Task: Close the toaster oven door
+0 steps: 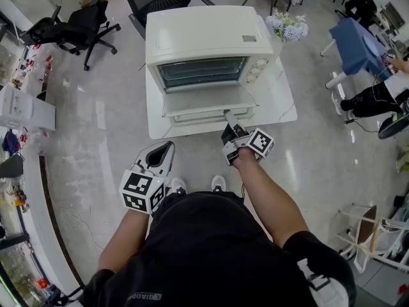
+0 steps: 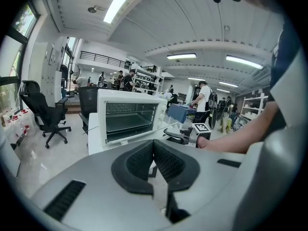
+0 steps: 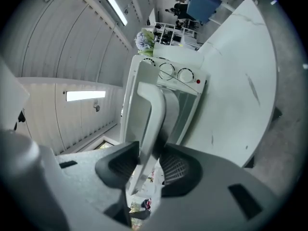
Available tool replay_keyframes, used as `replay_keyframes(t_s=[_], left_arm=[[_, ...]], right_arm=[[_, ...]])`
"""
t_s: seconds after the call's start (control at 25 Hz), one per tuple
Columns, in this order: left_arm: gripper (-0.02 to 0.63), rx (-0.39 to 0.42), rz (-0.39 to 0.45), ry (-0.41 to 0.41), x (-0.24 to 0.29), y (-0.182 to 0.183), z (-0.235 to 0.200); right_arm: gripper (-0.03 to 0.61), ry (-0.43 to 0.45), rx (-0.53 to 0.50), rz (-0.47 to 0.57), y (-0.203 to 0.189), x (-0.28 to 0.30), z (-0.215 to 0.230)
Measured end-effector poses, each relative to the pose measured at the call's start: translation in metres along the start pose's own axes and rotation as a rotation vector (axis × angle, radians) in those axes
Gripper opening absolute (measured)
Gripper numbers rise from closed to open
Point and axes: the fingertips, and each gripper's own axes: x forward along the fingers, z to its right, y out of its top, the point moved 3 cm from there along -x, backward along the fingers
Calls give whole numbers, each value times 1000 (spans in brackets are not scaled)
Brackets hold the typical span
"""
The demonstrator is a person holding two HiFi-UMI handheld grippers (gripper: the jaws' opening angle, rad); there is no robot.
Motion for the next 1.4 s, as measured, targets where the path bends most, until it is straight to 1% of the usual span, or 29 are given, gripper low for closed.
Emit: replay_keyframes(t_s=[0.2,0.4,0.52,0.72,1.0,1.12,1.4], left_arm=[[3,3,19,-5,-5,7,2],[3,2,34,6,-8,10,-1],[3,2,35,11,-8,11,-5],[3,4,40,12,-9,13,-7],[3,7,39,10,-9,14,-8],[3,0,34,16,-10,11,-10],[3,-3,40,38,-11,12,-21]], right_arm=[[130,23,-16,29,17,15,-17],[126,69,-28,42,31,32,-33],[123,60,-26,51,37,38,-37],[121,71,-13,44,40,45,-46],[121,70,-30,37,47,53,-50],[121,74,-23,41,48,56,-54],[121,80,-43,37,56,67,-58]])
